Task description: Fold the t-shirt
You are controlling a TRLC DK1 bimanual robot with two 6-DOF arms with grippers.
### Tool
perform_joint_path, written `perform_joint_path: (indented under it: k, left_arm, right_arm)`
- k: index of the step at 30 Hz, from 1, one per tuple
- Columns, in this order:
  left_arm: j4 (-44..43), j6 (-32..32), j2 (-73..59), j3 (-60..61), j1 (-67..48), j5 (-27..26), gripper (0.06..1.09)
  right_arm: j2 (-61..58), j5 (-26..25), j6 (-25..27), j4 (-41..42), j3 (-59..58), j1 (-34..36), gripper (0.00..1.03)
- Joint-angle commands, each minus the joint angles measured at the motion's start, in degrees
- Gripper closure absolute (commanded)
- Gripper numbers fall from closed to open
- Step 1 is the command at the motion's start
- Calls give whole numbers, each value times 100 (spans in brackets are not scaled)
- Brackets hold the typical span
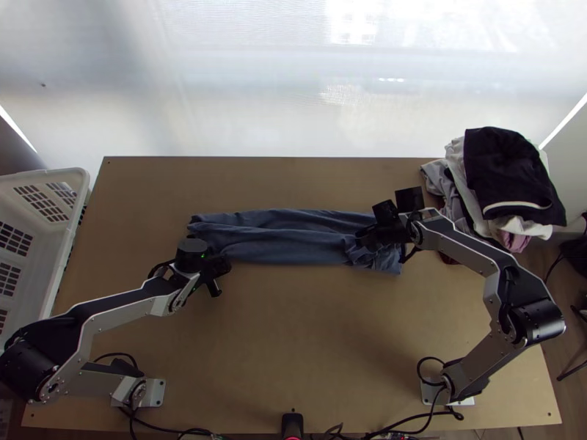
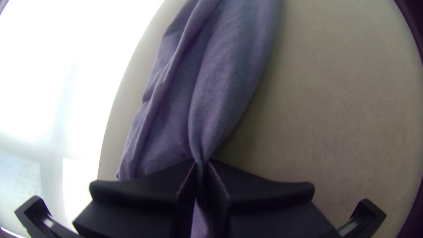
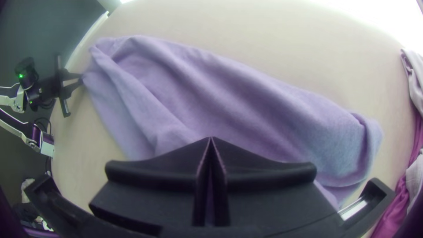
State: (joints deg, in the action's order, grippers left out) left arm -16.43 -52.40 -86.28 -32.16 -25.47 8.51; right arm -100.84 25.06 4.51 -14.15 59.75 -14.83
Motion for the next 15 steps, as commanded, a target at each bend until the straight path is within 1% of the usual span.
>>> perform_joint_path:
  k: [1,5,15]
  left_arm:
    - [87,55,41,8,122,-69,99]
    - [307,72,358,166,122,-69,99]
    - [1177,266,1403,413,69,-78,99]
  right_arm:
    - [-15,-1,-3,0,-60,-11,100]
    - [20,-1,-3,0,-139,-64,100]
    - [196,-1,-3,-9,-367,-187,100]
